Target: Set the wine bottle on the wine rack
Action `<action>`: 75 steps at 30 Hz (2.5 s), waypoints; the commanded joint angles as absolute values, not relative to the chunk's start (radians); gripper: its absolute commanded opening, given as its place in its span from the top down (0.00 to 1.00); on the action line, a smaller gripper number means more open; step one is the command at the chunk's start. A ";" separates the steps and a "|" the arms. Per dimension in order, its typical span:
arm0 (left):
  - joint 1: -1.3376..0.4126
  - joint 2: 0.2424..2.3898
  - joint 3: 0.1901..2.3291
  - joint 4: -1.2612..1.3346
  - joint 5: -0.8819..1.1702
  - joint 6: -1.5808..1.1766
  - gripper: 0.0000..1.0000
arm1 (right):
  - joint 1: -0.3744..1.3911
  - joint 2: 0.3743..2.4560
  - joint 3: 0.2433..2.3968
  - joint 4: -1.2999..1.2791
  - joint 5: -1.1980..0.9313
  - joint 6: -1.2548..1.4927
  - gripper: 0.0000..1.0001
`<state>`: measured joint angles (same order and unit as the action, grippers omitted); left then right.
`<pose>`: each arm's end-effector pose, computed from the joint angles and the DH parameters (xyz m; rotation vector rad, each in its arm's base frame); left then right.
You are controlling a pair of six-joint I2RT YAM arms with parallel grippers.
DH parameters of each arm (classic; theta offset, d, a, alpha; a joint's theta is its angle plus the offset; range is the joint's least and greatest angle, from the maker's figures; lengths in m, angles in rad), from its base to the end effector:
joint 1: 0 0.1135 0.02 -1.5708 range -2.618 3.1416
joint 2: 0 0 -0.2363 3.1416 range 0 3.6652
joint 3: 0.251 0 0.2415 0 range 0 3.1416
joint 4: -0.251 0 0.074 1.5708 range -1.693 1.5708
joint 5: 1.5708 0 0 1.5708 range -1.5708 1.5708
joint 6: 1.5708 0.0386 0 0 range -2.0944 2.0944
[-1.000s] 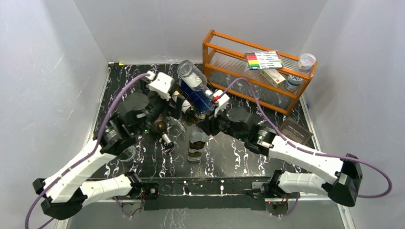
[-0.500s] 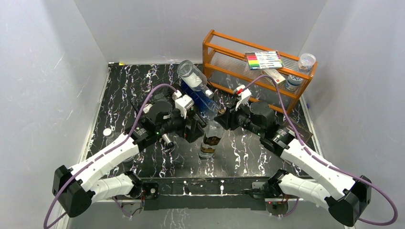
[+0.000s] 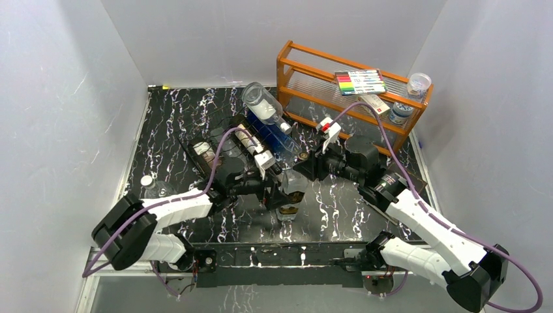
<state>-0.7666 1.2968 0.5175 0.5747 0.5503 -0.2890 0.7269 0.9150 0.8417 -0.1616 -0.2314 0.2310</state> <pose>0.1800 -0.2014 0.1975 0.8607 1.7172 -1.2239 0.1601 0.1542 0.3175 -0.6293 1.7826 0.8786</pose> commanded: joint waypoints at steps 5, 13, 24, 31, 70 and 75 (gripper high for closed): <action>-0.847 1.454 0.510 0.765 0.501 -0.159 0.10 | 0.725 0.842 0.863 0.016 -0.319 0.331 1.00; -0.856 1.463 0.457 0.831 0.488 -0.155 0.17 | 0.724 0.822 0.859 0.008 -0.311 0.331 1.00; -0.861 1.394 0.408 0.930 0.483 -0.064 0.67 | 0.721 0.803 0.860 -0.009 -0.315 0.339 1.00; -0.861 1.226 0.408 0.912 0.400 0.117 0.75 | 0.720 0.780 0.932 -0.216 -0.234 0.367 0.40; -0.942 1.121 0.687 0.582 0.114 1.407 0.81 | 0.720 1.085 1.126 -0.601 -0.370 0.305 0.17; -0.943 1.132 0.699 0.591 0.074 1.406 0.81 | 0.721 1.097 1.080 -0.578 -0.392 0.336 0.17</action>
